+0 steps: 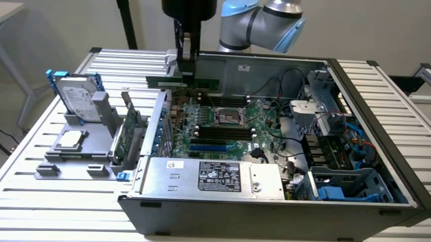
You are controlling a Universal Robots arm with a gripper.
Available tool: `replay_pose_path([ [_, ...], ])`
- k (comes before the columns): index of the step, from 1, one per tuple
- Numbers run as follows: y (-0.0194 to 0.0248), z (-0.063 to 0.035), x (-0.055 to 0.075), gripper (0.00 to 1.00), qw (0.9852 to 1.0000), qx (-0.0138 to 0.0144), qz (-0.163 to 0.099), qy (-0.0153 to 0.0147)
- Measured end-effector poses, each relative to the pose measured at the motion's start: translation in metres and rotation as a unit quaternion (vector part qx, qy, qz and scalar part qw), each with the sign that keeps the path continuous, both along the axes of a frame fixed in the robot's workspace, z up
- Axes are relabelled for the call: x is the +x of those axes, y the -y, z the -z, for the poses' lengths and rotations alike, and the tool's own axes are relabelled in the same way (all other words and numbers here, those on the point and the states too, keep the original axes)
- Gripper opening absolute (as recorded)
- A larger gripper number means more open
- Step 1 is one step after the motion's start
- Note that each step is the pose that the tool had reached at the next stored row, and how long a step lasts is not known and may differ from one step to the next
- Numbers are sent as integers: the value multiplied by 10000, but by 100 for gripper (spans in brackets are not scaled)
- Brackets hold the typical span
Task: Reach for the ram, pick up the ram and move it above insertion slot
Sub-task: 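Pick up the ram and move it above insertion slot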
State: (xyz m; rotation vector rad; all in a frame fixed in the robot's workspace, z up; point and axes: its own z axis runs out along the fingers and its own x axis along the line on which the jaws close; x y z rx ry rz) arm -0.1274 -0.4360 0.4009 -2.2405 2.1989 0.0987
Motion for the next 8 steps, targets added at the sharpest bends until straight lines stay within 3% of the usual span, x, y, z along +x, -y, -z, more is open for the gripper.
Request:
replay_pose_path([
  [8, -138, 0, 240, 13, 10000, 0, 0, 0],
])
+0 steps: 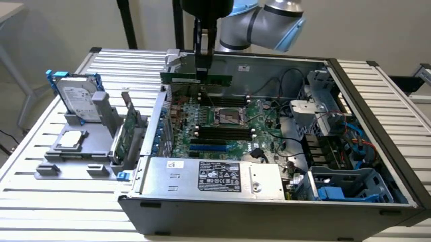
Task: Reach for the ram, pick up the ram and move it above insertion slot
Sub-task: 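Pick up the ram and move it above insertion slot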
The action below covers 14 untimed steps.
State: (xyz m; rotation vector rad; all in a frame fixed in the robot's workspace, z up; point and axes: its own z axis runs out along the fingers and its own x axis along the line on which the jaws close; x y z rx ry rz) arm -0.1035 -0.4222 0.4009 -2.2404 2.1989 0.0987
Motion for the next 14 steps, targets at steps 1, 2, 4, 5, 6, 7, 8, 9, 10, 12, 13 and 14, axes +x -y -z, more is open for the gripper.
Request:
replay_pose_path([
  [1, -19, 0, 30, 13, 10000, 0, 0, 0],
  [2, -38, 0, 60, 13, 10000, 0, 0, 0],
  [4, -79, 0, 121, 13, 10000, 0, 0, 0],
  [5, -99, 1, 150, 13, 10000, 0, 0, 0],
  [6, -119, 1, 179, 13, 10000, 0, 0, 0],
  [7, -140, 1, 209, 13, 10000, 0, 0, 0],
  [8, -161, 1, 238, 13, 10000, 0, 0, 0],
  [9, -181, 1, 267, 13, 10000, -1, 0, 0],
  [10, -202, 2, 296, 13, 10000, 0, 0, 0],
  [12, -243, 4, 353, 13, 10000, 0, 0, 0],
  [13, -261, 5, 384, 13, 10000, 0, 0, 0],
  [14, -277, 7, 414, 13, 10000, 0, 0, 0],
])
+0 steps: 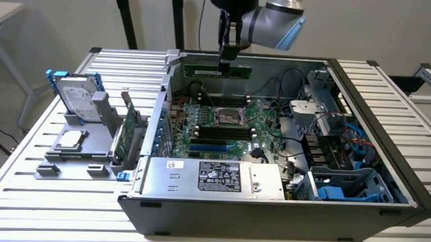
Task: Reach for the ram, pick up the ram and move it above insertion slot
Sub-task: 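Pick up the ram and move it above insertion slot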
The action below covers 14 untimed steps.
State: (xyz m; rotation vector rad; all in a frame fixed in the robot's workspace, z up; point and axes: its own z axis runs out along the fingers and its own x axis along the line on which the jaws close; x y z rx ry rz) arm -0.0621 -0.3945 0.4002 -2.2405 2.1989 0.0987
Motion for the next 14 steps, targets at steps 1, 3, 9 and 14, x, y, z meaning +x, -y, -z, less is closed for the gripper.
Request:
replay_pose_path([
  [1, -15, 2, 25, 13, 10000, 0, 0, 0],
  [3, -48, 7, 70, 13, 10000, 0, 1, 0],
  [9, -119, 16, 135, 13, 10000, -1, 30, 0],
  [14, -119, 17, 136, 13, 10000, 0, 30, 0],
])
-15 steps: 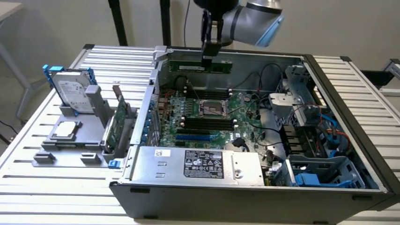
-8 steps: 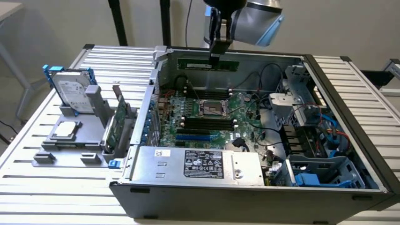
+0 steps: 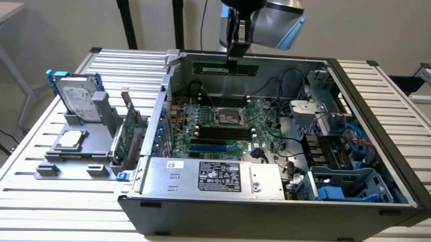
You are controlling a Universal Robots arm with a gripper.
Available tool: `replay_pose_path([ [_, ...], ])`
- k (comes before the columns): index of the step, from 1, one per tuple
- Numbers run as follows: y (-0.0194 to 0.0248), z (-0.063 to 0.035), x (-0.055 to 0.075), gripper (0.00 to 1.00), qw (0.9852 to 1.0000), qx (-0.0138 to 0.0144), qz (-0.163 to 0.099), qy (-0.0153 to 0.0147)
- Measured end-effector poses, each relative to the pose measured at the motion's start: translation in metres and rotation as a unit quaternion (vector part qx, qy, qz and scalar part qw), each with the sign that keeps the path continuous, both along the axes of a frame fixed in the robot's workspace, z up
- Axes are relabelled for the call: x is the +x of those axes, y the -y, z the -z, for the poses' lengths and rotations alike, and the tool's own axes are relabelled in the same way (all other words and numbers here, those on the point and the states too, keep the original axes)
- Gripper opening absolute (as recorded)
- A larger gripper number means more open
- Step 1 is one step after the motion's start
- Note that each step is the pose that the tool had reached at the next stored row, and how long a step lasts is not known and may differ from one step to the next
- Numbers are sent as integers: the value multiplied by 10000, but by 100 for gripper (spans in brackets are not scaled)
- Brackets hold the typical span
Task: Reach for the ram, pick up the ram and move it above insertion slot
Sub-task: 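Pick up the ram and move it above insertion slot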
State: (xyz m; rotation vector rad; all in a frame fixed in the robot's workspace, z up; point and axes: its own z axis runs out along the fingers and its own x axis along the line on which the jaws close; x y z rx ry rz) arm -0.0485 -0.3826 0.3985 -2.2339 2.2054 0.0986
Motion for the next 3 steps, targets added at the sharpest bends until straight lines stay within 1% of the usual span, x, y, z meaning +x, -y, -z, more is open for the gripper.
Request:
replay_pose_path([
  [3, 0, 0, 0, 13, 10000, 0, 0, 0],
])
